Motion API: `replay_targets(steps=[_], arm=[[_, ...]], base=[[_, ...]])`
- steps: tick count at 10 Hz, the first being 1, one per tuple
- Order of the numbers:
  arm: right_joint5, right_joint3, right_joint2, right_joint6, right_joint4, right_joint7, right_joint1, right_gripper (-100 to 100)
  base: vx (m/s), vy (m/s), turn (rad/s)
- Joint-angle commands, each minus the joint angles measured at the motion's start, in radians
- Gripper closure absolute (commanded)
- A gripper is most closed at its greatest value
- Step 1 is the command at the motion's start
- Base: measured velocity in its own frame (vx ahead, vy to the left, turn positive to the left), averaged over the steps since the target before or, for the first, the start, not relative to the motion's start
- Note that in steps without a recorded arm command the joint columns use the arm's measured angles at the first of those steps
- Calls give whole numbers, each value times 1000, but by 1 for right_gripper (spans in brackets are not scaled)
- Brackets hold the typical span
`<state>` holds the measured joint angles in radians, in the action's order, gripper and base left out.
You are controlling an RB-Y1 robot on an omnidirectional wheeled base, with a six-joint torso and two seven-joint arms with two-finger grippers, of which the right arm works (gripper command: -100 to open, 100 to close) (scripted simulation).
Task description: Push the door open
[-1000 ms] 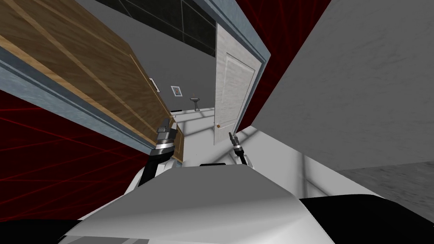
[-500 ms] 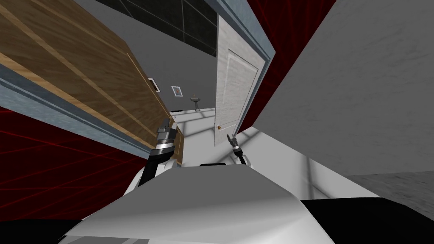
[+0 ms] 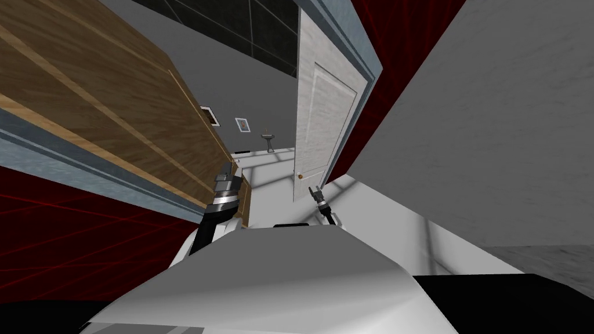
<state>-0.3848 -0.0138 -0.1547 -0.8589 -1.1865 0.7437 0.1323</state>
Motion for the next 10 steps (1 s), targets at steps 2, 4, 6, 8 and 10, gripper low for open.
replay_targets(steps=[2, 4, 6, 8, 10], arm=[[-30, 0, -8, -24, 80, 59, -27, -100], [-52, 1, -13, -38, 147, 99, -47, -100], [-63, 1, -16, -44, 174, 118, -56, -100], [-82, 2, -20, -56, 225, 152, -73, -100], [-107, 2, -26, -72, 293, 198, -96, -100]], base=[[99, 9, 15], [89, -1, 18], [57, -4, 6], [79, -12, 16], [116, 6, 19]])
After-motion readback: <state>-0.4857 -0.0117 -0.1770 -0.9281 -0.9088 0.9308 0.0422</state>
